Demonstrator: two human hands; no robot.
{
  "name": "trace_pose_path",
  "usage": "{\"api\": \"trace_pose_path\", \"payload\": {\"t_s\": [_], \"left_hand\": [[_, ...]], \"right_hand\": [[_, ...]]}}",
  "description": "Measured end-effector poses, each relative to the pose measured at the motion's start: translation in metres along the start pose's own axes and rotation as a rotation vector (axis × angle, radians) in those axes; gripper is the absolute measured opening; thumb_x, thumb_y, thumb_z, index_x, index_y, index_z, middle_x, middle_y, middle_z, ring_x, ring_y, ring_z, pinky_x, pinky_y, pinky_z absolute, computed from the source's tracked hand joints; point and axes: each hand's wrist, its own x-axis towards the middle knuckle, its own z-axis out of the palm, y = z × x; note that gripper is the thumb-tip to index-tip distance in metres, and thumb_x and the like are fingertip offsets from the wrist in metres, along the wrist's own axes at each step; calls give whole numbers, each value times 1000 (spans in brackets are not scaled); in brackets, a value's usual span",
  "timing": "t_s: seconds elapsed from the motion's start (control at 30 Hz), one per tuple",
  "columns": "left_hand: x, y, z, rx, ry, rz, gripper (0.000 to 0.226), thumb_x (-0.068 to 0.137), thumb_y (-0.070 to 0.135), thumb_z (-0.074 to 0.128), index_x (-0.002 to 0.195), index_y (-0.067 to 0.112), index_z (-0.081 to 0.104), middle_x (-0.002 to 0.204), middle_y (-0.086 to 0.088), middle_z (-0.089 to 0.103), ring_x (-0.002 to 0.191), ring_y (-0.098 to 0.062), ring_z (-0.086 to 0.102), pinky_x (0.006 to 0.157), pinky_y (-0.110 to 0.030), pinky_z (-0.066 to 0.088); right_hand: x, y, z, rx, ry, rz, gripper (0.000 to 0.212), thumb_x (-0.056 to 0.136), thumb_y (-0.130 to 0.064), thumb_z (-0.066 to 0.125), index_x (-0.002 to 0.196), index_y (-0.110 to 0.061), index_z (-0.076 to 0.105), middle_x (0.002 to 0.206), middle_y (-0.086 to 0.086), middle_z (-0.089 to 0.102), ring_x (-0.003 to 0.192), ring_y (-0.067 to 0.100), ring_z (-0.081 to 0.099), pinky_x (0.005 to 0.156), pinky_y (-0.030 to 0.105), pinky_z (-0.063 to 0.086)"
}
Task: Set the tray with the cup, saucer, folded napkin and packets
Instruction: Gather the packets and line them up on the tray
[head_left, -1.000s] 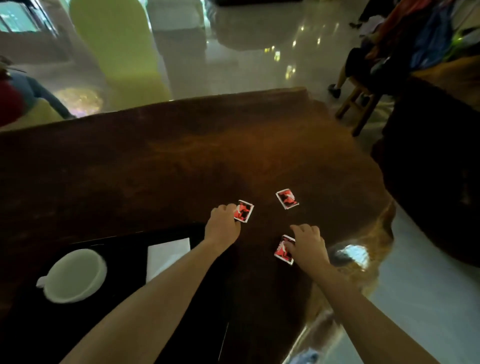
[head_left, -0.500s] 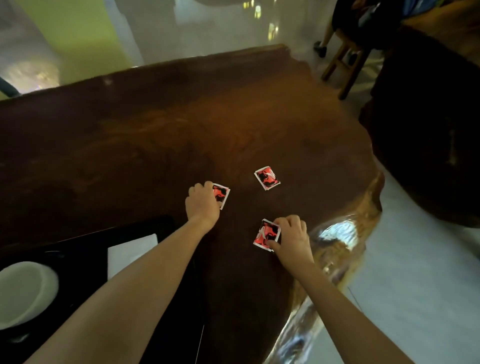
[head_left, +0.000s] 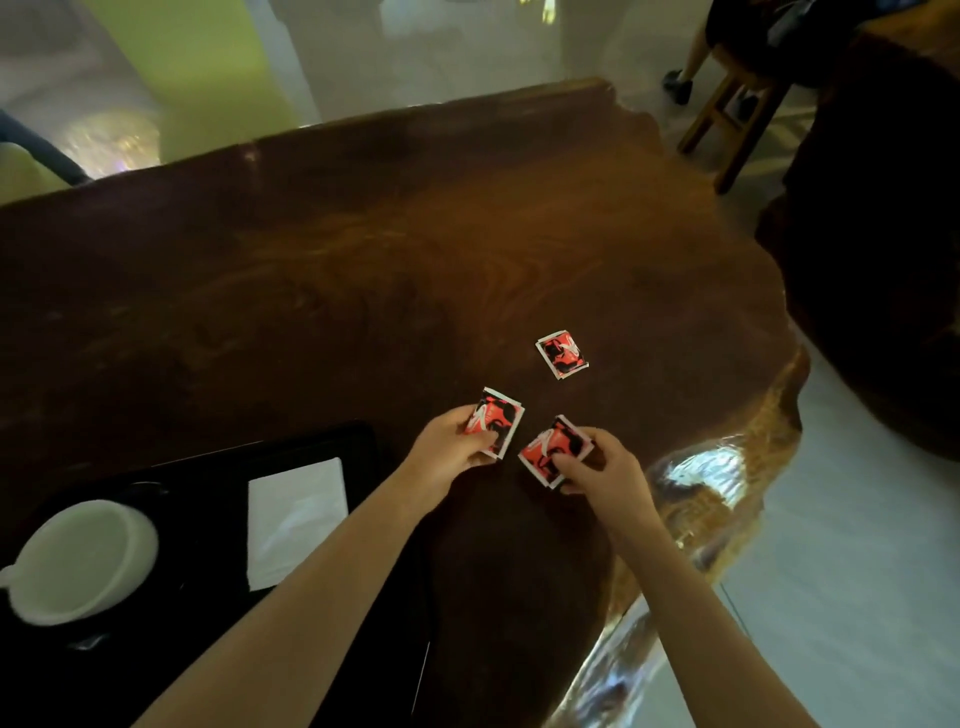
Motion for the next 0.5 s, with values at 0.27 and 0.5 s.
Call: {"api": "trace_pose_path", "payload": {"t_s": [0.27, 0.5], "left_hand": [[-18, -5, -3, -257, -225, -38, 22, 91, 20, 51, 108, 15, 63, 104, -11, 69, 98, -22, 67, 74, -30, 56], [-20, -13, 0, -204, 37, -46, 22, 90, 9, 53, 111, 14, 59, 99, -4, 67, 90, -16, 66, 68, -27, 55]], "right_hand": [[5, -27, 26, -130, -66, -125, 25, 82, -15, 68, 103, -22, 55, 95, 1, 66, 76, 11, 67, 61, 21, 54], [36, -19, 31, -410, -103, -108, 40, 79, -36, 69, 113, -22, 53, 105, 1, 56, 84, 8, 57, 67, 20, 47]]}}
